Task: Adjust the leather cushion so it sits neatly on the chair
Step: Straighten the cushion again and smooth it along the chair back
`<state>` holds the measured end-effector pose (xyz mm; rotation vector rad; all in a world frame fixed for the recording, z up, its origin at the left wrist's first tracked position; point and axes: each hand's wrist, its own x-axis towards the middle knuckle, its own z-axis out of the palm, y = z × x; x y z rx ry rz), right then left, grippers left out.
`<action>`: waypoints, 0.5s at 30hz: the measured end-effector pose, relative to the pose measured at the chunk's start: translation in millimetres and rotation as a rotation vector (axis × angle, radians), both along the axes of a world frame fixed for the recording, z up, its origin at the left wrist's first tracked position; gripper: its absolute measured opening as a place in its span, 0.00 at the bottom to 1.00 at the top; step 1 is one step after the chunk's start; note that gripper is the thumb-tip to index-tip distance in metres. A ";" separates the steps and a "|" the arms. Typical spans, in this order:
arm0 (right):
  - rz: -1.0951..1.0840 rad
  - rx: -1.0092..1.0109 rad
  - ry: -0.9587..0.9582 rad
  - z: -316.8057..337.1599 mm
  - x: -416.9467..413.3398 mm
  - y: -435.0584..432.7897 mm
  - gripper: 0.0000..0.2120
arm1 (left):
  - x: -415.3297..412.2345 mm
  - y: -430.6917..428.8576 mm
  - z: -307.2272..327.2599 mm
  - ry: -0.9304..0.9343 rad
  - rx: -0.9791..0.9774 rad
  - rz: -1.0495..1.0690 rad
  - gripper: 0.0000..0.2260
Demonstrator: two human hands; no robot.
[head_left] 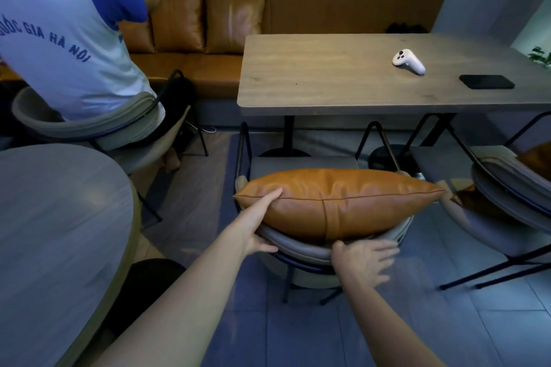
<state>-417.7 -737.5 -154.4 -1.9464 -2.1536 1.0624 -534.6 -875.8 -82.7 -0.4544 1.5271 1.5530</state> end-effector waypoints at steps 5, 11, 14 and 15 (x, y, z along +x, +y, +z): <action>0.690 0.529 -0.452 14.6 -1.3 -21.1 0.17 | -11.1 -6.9 -4.6 0.004 0.032 0.034 0.49; 1.088 0.378 -0.282 15.6 -42.1 -78.1 0.20 | -24.7 -7.9 -11.2 0.036 -0.020 0.075 0.49; 1.060 0.407 -0.378 2.8 -56.4 -90.6 0.21 | -29.2 -14.9 -21.6 0.055 -0.024 0.068 0.49; 1.035 0.425 -0.390 -0.3 -58.8 -92.9 0.20 | -30.8 -17.0 -24.3 0.062 -0.014 0.065 0.46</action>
